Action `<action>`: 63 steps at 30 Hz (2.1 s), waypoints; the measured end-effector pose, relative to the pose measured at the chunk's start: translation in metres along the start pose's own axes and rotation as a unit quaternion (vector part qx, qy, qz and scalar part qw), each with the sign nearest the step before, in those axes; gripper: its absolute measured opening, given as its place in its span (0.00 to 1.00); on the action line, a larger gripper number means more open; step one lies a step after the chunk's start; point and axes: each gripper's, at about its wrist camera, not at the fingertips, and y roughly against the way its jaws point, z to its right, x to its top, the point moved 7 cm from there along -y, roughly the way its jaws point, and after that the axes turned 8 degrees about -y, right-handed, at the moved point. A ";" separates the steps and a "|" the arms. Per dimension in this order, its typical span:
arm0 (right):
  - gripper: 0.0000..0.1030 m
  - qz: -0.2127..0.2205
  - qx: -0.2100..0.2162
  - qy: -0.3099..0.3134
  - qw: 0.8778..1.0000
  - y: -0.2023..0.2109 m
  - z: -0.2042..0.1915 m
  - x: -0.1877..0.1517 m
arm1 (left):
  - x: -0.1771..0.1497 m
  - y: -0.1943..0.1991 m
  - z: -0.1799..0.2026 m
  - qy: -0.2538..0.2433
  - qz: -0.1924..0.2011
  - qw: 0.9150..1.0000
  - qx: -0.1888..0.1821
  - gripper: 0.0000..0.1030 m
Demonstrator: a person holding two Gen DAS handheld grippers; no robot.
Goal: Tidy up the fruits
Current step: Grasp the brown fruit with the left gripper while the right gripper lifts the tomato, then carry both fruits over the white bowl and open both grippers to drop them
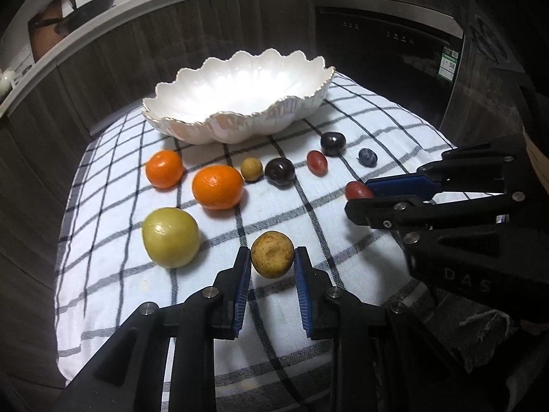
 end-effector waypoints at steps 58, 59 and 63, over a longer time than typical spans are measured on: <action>0.19 0.116 -0.037 -0.008 0.993 0.033 0.038 0.138 | 0.113 0.000 -0.088 0.090 0.052 0.993 0.055 0.25; 0.19 0.116 -0.038 -0.009 0.993 0.032 0.039 0.141 | 0.114 -0.002 -0.089 0.091 0.052 0.993 0.055 0.25; 0.19 0.114 -0.037 -0.010 0.993 0.026 0.042 0.149 | 0.120 -0.009 -0.096 0.101 0.052 0.992 0.054 0.25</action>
